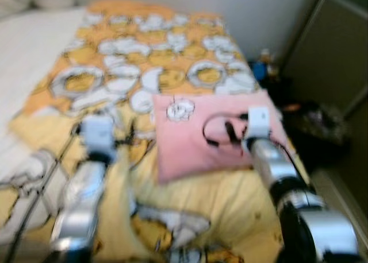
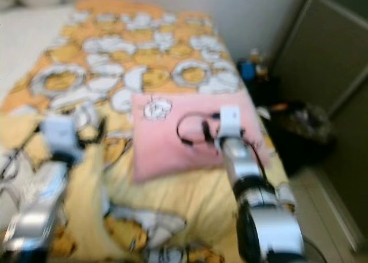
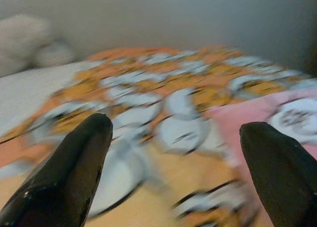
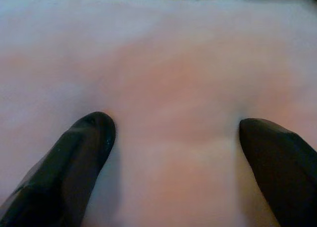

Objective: Clean up the room

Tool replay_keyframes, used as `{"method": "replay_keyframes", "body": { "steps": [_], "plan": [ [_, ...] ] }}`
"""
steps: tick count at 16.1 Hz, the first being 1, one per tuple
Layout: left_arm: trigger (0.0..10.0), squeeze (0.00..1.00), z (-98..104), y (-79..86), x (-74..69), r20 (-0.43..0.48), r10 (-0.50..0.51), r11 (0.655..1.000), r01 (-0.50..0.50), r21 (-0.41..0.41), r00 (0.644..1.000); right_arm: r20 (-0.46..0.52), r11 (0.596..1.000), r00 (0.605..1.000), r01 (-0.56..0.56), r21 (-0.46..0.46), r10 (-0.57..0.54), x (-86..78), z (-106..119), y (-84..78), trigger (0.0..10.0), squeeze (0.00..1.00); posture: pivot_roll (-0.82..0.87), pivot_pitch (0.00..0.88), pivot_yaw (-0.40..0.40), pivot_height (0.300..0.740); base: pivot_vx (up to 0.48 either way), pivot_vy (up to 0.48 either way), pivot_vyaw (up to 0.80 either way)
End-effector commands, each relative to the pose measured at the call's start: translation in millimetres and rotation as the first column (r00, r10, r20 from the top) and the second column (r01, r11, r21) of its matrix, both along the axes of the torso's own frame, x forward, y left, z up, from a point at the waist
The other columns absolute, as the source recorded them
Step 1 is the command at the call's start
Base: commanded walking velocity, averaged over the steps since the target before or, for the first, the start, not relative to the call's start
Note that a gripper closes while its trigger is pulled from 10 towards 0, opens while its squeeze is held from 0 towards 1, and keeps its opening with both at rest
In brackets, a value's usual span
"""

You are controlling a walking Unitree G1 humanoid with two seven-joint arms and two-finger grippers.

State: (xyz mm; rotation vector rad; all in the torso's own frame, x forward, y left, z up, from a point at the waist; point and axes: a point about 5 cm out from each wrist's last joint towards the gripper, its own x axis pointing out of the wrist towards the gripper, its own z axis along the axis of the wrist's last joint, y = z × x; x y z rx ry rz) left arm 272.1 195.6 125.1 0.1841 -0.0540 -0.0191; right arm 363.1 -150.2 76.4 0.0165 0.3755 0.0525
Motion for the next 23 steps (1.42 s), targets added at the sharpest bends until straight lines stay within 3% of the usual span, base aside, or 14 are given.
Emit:
{"method": "replay_keyframes", "body": {
  "steps": [1,4,5,13,14,15,23],
  "plan": [
    [10.0,0.00,8.1,-7.3,-1.5,0.014,-0.033,0.999,0.033,-0.004,0.999,-0.147,0.998,0.988,0.054,0.022,-0.050,-10.1,-20.2,-5.5,10.0,0.00,0.34,0.045,-0.048,0.728,0.000,0.000,0.00],
    [10.0,0.00,17.6,-17.8,-5.8,0.027,-0.070,0.997,0.070,0.012,0.997,-0.226,0.997,0.973,0.059,0.046,-0.047,-12.6,-25.8,-6.6,10.0,0.00,0.35,0.054,-0.059,0.728,0.000,0.000,0.00],
    [10.0,0.00,19.6,-21.0,-6.7,0.029,-0.077,0.997,0.076,0.017,0.997,-0.245,0.996,0.968,0.067,0.064,-0.050,-13.8,-27.6,-8.0,10.0,1.00,0.35,0.054,-0.064,0.728,0.000,0.000,0.00],
    [10.0,0.00,18.8,-34.2,0.0,0.010,-0.089,0.996,0.089,-0.013,0.996,-0.301,0.998,0.953,0.058,0.034,-0.045,-18.2,-33.1,-14.2,10.0,1.00,0.30,0.039,-0.078,0.728,0.000,0.000,0.00],
    [10.0,0.00,18.8,-34.0,0.9,0.009,-0.089,0.996,0.089,-0.012,0.996,-0.292,0.998,0.956,0.053,0.040,-0.039,-17.8,-32.7,-13.2,3.6,0.65,0.30,0.038,-0.079,0.728,0.000,0.000,0.00],
    [10.0,0.00,19.2,-33.2,1.4,0.011,-0.087,0.996,0.087,-0.010,0.996,-0.292,0.998,0.956,0.031,0.052,-0.015,-18.2,-33.4,-9.8,0.0,0.00,0.30,0.037,-0.079,0.728,0.000,0.000,0.00],
    [10.0,0.00,19.0,-29.9,9.6,0.012,-0.076,0.997,0.076,0.006,0.997,-0.333,0.998,0.942,-0.023,0.057,0.041,-25.6,-43.0,-3.6,0.0,0.00,0.30,0.005,-0.075,0.728,0.000,0.000,0.00]
  ]
}}
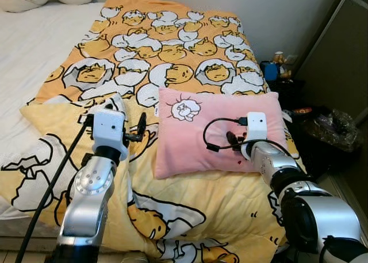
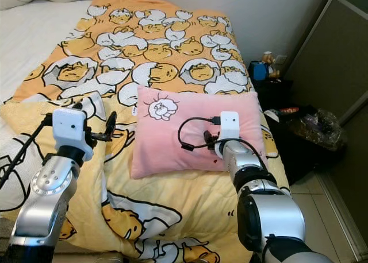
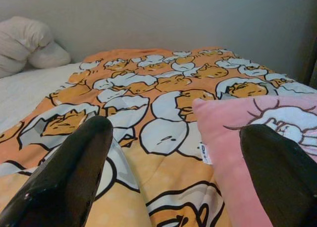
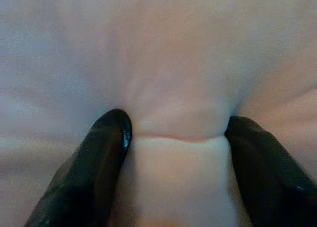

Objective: Clean up the room

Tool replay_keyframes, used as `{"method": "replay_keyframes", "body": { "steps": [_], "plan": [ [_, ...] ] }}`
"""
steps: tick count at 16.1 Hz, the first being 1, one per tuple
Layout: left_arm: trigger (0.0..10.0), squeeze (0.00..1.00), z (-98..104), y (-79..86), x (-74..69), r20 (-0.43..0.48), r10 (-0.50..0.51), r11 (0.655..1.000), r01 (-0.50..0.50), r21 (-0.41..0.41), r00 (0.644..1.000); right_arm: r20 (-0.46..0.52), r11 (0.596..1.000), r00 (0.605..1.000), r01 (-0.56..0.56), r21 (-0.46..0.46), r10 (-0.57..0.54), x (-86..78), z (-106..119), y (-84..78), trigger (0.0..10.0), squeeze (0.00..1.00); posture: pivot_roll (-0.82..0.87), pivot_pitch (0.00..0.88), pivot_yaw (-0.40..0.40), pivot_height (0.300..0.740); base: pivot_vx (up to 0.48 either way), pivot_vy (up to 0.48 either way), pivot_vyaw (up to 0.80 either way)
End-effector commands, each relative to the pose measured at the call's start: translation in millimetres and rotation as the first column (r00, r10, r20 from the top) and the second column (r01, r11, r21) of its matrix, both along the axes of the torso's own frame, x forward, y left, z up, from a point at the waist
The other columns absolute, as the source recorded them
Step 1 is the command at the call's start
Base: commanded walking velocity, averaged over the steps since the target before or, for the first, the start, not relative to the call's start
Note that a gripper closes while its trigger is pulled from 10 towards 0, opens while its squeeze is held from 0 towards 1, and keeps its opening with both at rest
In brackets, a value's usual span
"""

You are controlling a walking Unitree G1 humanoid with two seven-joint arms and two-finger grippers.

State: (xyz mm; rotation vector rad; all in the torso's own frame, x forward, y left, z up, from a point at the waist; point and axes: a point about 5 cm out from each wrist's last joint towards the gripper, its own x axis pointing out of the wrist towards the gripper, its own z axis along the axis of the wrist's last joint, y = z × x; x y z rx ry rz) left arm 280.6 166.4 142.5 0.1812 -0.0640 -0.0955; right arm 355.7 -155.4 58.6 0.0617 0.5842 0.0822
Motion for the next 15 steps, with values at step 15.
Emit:
{"method": "replay_keyframes", "body": {
  "steps": [15],
  "plan": [
    [10.0,0.00,5.2,-21.8,41.5,0.055,-0.097,0.995,0.096,0.019,0.994,-0.107,0.986,0.983,-0.158,-0.051,0.152,-25.4,-31.5,-6.7,0.0,0.00,0.21,0.000,-0.042,0.728,0.000,0.000,0.00]
  ]
}}
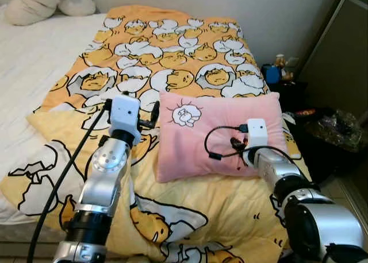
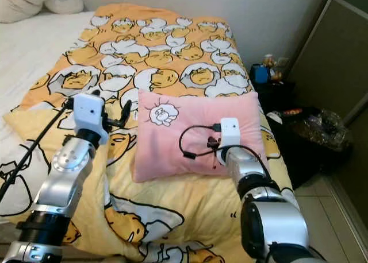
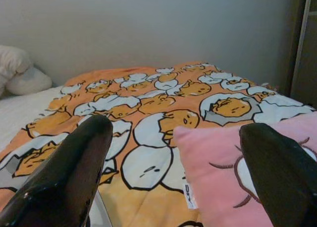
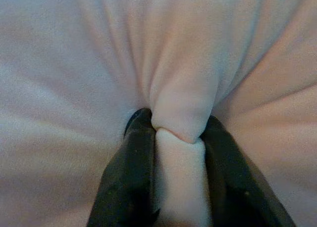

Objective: Clean up the room

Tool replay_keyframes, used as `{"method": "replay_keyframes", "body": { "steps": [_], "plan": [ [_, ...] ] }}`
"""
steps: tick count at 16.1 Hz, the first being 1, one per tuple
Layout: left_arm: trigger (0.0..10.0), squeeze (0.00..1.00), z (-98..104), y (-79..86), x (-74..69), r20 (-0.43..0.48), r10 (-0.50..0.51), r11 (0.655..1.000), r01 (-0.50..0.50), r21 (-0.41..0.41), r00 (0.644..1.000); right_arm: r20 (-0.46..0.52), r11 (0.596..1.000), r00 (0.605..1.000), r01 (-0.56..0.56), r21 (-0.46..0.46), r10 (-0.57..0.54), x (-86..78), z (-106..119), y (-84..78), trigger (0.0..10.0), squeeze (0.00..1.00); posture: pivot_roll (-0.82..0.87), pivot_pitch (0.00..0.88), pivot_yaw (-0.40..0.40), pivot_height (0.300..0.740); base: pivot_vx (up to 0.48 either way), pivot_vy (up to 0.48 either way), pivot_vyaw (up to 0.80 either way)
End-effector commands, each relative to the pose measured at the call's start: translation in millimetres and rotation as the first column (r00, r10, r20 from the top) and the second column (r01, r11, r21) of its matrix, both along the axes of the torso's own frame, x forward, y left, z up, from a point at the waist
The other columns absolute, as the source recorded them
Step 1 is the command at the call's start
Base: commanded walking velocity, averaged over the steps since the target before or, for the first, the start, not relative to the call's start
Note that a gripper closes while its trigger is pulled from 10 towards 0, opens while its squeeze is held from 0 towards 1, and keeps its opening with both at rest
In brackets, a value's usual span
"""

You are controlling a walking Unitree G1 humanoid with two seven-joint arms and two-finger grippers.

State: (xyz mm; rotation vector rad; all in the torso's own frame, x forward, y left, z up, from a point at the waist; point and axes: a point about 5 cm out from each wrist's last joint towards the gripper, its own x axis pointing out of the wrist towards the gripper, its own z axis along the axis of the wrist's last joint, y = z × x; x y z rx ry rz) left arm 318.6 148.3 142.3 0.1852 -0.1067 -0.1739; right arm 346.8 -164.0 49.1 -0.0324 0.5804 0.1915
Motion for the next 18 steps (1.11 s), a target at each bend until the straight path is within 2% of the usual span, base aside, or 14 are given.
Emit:
{"method": "replay_keyframes", "body": {
  "steps": [1,2,3,4,5,6,7,9,10,11,12,14,15,18],
  "plan": [
    [10.0,0.00,6.6,-3.2,4.5,0.029,-0.011,1.000,0.011,0.008,1.000,-0.084,0.995,0.994,-0.078,-0.058,0.073,-11.8,-15.5,-1.2,0.0,0.00,0.21,0.000,-0.048,0.728,0.000,0.000,0.00],
    [10.0,0.00,8.1,-1.3,6.3,0.040,0.002,1.000,-0.002,0.006,0.999,-0.034,0.974,0.985,-0.173,-0.148,0.170,-1.9,-0.4,-6.5,0.0,0.00,0.21,0.000,-0.054,0.728,0.000,0.000,0.00],
    [10.0,0.00,7.5,1.2,8.0,0.043,0.015,1.000,-0.016,0.004,0.999,0.026,0.935,0.965,-0.247,-0.254,0.262,13.6,26.0,-16.3,0.0,0.00,0.21,0.000,-0.064,0.728,0.000,0.000,0.00],
    [10.0,0.00,7.2,2.1,8.5,0.045,0.020,1.000,-0.020,0.004,0.999,0.049,0.910,0.951,-0.277,-0.307,0.306,20.4,39.5,-20.4,0.0,0.00,0.21,0.000,-0.065,0.728,0.000,0.000,0.00],
    [10.0,0.00,6.7,2.7,9.5,0.049,0.025,1.000,-0.025,0.001,0.998,0.088,0.849,0.915,-0.325,-0.417,0.393,35.1,73.0,-29.0,0.0,0.00,0.21,0.000,-0.076,0.728,0.000,0.000,0.00],
    [10.0,0.00,6.2,2.5,10.6,0.052,0.028,1.000,-0.028,-0.001,0.998,0.110,0.801,0.889,-0.340,-0.493,0.445,45.1,100.8,-34.1,0.0,0.00,0.21,0.000,-0.082,0.728,0.000,0.000,0.00],
    [10.0,0.00,5.8,2.3,11.2,0.053,0.031,1.000,-0.031,-0.002,0.998,0.121,0.781,0.876,-0.345,-0.521,0.467,49.3,113.9,-35.3,0.0,0.00,0.21,0.000,-0.086,0.728,0.000,0.000,0.00],
    [10.0,0.00,6.7,1.2,12.3,0.064,0.036,0.999,-0.035,-0.009,0.997,0.134,0.692,0.829,-0.351,-0.631,0.543,59.1,149.5,-33.5,0.0,0.00,0.22,0.000,-0.094,0.728,0.000,0.000,0.00],
    [10.0,0.00,7.4,1.4,12.5,0.070,0.039,0.999,-0.038,-0.012,0.997,0.117,0.617,0.790,-0.367,-0.696,0.602,61.4,161.0,-28.9,0.0,0.00,0.23,0.000,-0.098,0.728,0.000,0.000,0.00],
    [10.0,0.00,7.4,2.7,12.4,0.073,0.046,0.999,-0.045,-0.014,0.996,0.089,0.524,0.731,-0.394,-0.755,0.677,62.4,171.9,-21.9,0.0,0.00,0.23,0.000,-0.102,0.728,0.000,0.000,0.00],
    [10.0,0.00,7.0,4.6,12.0,0.075,0.056,0.998,-0.055,-0.018,0.996,0.042,0.398,0.635,-0.429,-0.811,0.771,61.4,184.0,-13.0,0.0,0.00,0.24,0.000,-0.111,0.728,0.000,0.000,0.00],
    [10.0,0.00,5.9,5.2,10.5,0.077,0.063,0.998,-0.061,-0.022,0.995,-0.047,0.271,0.572,-0.457,-0.847,0.819,59.3,189.5,-11.9,0.0,0.00,0.25,0.000,-0.117,0.728,0.000,0.000,0.00],
    [10.0,0.00,4.9,3.3,8.7,0.077,0.065,0.998,-0.063,-0.028,0.995,-0.106,0.228,0.574,-0.479,-0.848,0.812,57.7,182.5,-17.5,0.0,0.00,0.25,0.000,-0.121,0.728,0.000,0.000,0.00],
    [10.0,0.00,4.4,-0.5,6.2,0.075,0.063,0.997,-0.060,-0.043,0.995,-0.121,0.223,0.561,-0.504,-0.835,0.819,54.6,173.7,-21.0,0.0,0.00,0.27,0.000,-0.126,0.728,0.000,0.000,0.00]
  ]
}}
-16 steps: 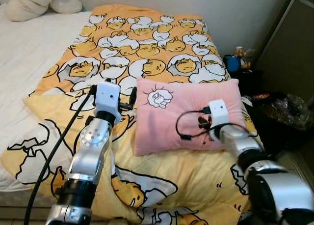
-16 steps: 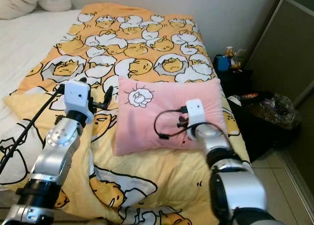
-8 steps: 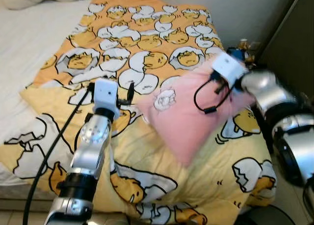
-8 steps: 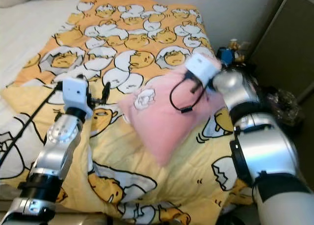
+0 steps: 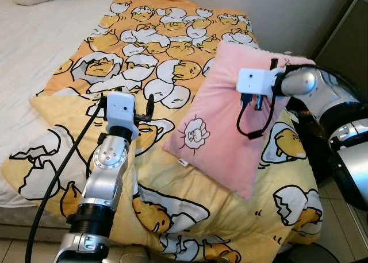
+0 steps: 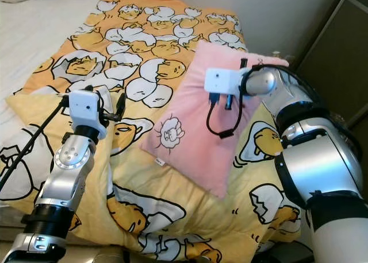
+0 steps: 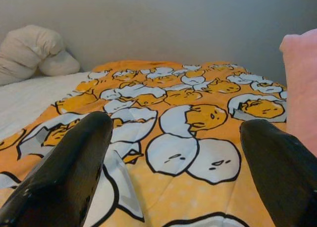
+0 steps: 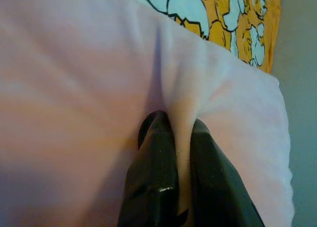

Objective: Clean up the room

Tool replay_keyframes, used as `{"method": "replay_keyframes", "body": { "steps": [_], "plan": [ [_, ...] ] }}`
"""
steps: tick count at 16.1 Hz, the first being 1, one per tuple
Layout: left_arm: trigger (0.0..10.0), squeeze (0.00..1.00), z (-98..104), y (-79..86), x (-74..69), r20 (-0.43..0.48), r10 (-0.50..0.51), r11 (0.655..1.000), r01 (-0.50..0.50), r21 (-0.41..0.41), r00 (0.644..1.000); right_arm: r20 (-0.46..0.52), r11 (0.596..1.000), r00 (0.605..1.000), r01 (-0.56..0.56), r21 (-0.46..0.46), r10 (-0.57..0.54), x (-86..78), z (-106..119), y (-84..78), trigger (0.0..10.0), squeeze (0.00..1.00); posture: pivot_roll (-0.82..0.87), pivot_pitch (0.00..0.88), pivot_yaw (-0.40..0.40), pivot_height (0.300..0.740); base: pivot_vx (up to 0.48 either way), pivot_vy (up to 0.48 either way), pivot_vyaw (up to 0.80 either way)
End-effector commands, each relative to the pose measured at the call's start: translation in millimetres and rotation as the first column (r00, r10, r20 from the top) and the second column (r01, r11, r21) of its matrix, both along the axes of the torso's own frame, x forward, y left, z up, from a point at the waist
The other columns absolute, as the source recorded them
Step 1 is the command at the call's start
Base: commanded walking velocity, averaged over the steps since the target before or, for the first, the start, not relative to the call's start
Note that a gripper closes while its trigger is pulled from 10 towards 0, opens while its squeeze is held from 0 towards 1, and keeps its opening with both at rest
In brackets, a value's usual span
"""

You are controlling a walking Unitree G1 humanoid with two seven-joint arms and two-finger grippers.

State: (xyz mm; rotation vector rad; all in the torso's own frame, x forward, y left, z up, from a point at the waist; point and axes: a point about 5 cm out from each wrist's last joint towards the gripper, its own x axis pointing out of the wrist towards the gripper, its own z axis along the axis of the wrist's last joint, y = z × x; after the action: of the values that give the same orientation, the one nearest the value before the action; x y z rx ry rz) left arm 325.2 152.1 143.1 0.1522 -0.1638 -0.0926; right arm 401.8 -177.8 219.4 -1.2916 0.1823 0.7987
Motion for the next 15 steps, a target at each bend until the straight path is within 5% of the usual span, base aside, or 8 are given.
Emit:
{"method": "replay_keyframes", "body": {
  "steps": [1,7,10,12,13,14,15],
  "plan": [
    [10.0,0.00,3.7,-6.8,-1.9,0.013,-0.020,1.000,0.020,-0.005,1.000,0.045,1.000,0.999,-0.011,-0.023,0.012,1.8,19.8,-5.7,0.0,0.00,0.27,0.000,-0.124,0.728,0.000,0.000,0.00],
    [10.0,0.00,5.1,-15.7,-3.1,0.013,-0.036,0.999,0.036,-0.024,0.999,0.022,0.986,0.996,-0.085,-0.144,0.089,2.5,32.5,5.3,0.0,0.00,0.27,0.000,-0.121,0.728,0.000,0.000,0.00],
    [10.0,0.00,3.7,-21.6,-4.2,0.005,-0.051,0.998,0.051,-0.040,0.999,0.075,0.987,0.986,-0.140,-0.085,0.146,3.8,62.3,19.6,0.0,0.00,0.26,0.000,-0.121,0.728,0.000,0.000,0.00],
    [10.0,0.00,3.0,-26.6,-4.0,0.000,-0.063,0.997,0.063,-0.049,0.998,0.055,0.988,0.988,-0.140,-0.068,0.144,4.3,53.3,24.9,0.0,0.00,0.25,0.000,-0.120,0.728,0.000,0.000,0.00],
    [10.0,0.00,2.9,-28.4,-3.7,-0.002,-0.066,0.996,0.066,-0.052,0.998,0.061,0.993,0.993,-0.100,-0.068,0.104,6.3,44.3,24.6,10.0,0.00,0.25,0.000,-0.120,0.728,0.000,0.000,0.00],
    [10.0,0.00,3.1,-29.6,-3.3,-0.004,-0.068,0.996,0.068,-0.053,0.998,0.011,0.998,0.998,-0.067,0.007,0.067,6.2,34.1,24.1,10.0,1.00,0.25,0.000,-0.114,0.728,0.000,0.000,0.00],
    [10.0,0.00,3.5,-30.1,-2.9,-0.004,-0.070,0.996,0.070,-0.054,0.998,-0.036,0.995,0.999,-0.036,0.089,0.039,5.5,26.0,23.2,10.0,1.00,0.25,0.000,-0.111,0.728,0.000,0.000,0.00]
  ]
}}
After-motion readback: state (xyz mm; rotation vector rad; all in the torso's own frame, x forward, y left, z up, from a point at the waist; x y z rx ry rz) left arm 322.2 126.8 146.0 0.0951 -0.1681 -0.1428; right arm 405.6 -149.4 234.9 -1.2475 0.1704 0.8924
